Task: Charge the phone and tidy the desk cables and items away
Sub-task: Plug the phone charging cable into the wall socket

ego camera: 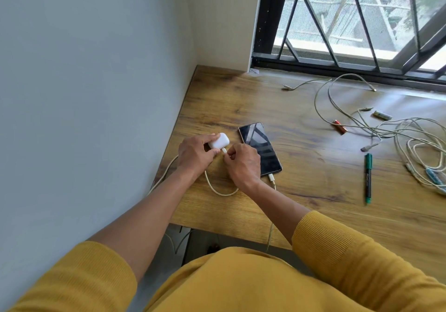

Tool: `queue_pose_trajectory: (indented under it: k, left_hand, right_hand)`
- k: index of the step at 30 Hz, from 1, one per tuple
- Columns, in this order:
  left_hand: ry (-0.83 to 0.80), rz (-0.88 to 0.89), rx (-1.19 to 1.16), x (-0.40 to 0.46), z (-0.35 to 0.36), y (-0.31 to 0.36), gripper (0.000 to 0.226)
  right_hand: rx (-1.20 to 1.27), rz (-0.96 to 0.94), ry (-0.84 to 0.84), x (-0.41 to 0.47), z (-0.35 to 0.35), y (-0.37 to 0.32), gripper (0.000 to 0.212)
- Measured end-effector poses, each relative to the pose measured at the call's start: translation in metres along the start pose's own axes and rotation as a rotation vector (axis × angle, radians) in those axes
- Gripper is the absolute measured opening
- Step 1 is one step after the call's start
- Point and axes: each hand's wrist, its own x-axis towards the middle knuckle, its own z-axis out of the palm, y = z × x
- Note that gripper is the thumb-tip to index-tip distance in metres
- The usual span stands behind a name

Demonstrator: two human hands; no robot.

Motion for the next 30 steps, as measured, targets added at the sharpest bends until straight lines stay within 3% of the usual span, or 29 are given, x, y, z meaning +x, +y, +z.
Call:
queue_pose_trajectory:
  k: [19, 24, 30]
  left_hand:
    - [0.000, 0.018, 0.108, -0.004, 0.000, 0.010, 0.048]
    - [-0.059, 0.043, 0.246, -0.001, -0.012, 0.019, 0.050]
    - [-0.175, 0.068, 0.286, -0.012, -0.018, 0.031, 0.070]
  right_hand:
    - [-0.065, -0.031, -0.007, 0.001, 0.001, -0.006, 0.023]
    - [-0.050, -0.073, -0.035, -0.003, -0.006, -0.003, 0.021]
    - [-0.063, -0.158, -0.049, -0.018, -0.022, 0.003, 0.024]
